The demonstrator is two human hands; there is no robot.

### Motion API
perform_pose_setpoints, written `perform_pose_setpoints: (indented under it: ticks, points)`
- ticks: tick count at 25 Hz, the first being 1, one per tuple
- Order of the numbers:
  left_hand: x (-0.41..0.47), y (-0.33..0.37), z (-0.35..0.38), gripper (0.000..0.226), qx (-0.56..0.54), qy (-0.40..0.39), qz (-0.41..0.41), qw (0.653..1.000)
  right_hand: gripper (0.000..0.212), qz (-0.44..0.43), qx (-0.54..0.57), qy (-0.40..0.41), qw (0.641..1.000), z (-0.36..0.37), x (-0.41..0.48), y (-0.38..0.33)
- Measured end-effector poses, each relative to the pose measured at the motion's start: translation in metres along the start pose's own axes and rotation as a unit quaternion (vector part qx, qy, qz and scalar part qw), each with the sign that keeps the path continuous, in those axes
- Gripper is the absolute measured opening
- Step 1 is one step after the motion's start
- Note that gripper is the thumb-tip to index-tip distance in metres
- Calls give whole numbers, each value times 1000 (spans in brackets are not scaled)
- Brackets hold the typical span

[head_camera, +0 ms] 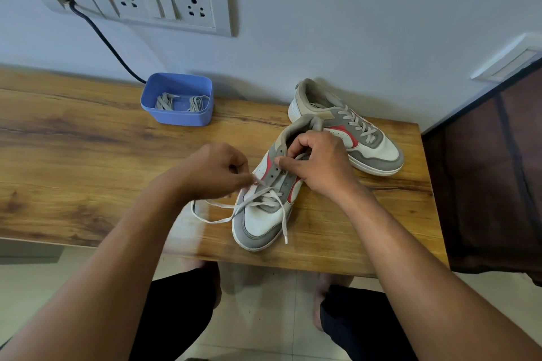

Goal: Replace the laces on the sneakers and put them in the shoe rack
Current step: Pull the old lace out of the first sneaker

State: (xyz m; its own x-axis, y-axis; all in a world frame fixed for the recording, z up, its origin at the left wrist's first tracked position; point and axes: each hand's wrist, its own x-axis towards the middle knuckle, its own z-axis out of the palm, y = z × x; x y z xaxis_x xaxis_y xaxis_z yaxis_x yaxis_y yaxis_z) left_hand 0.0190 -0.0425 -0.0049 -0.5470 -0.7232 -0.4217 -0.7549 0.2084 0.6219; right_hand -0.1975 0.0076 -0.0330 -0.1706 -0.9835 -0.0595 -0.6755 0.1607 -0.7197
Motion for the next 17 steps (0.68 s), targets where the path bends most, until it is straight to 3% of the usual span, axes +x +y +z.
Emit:
perform_pose_setpoints:
  ticks: [6, 10, 13, 17]
  points:
    - [2, -1, -3, 18, 1, 58, 25, 998, 23, 0, -2, -3, 1000, -1, 0, 0]
    - [-2, 8, 6, 21, 21, 9, 49, 999, 24, 3, -1, 1, 1000, 1, 0, 1]
    - [0, 2, -7, 17, 4, 96, 35, 995, 24, 3, 3, 0, 1000, 1, 0, 1]
    - [-3, 7, 8, 26, 23, 18, 45, 999, 23, 4, 3, -1, 1000, 0, -1, 0]
